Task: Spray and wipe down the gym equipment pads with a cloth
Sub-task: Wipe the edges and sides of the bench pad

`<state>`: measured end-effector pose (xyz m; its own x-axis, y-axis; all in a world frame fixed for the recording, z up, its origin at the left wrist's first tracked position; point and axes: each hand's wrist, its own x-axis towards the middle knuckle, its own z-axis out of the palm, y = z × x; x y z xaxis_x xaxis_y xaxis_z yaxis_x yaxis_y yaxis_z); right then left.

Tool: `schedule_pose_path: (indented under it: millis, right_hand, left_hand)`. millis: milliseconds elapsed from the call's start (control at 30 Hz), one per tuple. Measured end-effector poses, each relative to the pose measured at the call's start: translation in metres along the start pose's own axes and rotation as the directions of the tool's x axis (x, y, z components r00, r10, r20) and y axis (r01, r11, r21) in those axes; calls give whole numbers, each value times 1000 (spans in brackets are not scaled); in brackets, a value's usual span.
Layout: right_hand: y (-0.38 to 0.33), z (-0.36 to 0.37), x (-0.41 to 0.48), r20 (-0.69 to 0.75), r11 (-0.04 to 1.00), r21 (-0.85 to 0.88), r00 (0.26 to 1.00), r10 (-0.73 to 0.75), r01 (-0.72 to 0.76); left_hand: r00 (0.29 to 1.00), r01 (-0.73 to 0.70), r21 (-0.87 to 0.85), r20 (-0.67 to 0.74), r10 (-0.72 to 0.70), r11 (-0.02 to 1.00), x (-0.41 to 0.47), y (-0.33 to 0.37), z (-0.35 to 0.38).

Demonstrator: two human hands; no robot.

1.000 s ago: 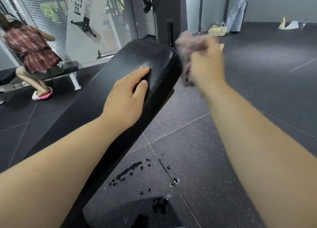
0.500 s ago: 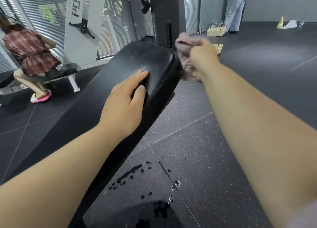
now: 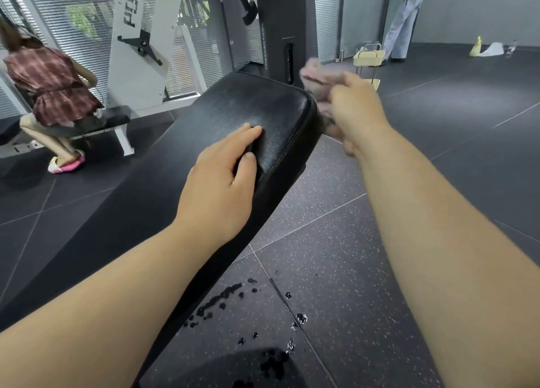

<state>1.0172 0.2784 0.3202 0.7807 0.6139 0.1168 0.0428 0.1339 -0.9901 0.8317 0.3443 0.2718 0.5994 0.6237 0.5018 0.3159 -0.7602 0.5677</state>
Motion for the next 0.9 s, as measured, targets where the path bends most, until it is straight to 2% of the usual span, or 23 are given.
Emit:
schedule_pose_path:
  millis: [67, 133, 167, 233, 333, 433, 500, 567, 633, 733, 800, 900]
  right_hand:
    - [-11, 7, 7, 142, 992, -122, 989, 37, -19]
    - [-3, 4, 8, 188, 991, -133, 982, 2, 23]
    - [3, 1, 2, 162, 994, -103, 986, -29, 46]
    - [18, -6, -11, 21, 989, -72, 992, -125, 126]
    - [37, -4, -45, -153, 972, 14, 962, -228, 233]
    - [61, 5, -94, -127, 958, -33, 950, -287, 285]
    - [68, 2, -103, -126, 972, 64, 968, -215, 224]
    - [67, -5, -76, -250, 958, 282, 968, 19, 54]
    - [60, -6, -41, -204, 894, 439, 959, 195, -89]
    - [46, 10, -18, 1, 839, 521, 983, 185, -159]
    - [40, 16, -25, 1, 843, 518, 985, 170, -146]
    - [49, 10, -39, -95, 884, 462, 987, 130, -72]
  left_hand:
    - [1000, 0, -1, 2, 0, 1000, 0, 0, 0]
    - [1000, 5, -3, 3, -5, 1000, 0, 0, -1]
    - [1000, 6, -5, 2, -6, 1000, 0, 0, 0]
    - [1000, 3, -5, -5, -3, 1000, 0, 1, 0]
    - [1000, 6, 4, -4, -6, 1000, 0, 2, 1]
    - [1000, 3, 16, -10, -3, 1000, 0, 2, 1]
    - [1000, 5, 28, -3, -5, 1000, -2, 3, 0]
    - [1000, 10, 43, 3, -10, 999, -4, 5, 0]
    - [1000, 11, 56, 3, -11, 998, -6, 6, 0]
    - [1000, 7, 40, -4, -7, 999, -4, 5, 0]
    - [1000, 9, 29, -11, -8, 1000, -3, 5, -1]
    - [999, 19, 5, -27, -19, 1000, -4, 6, -1]
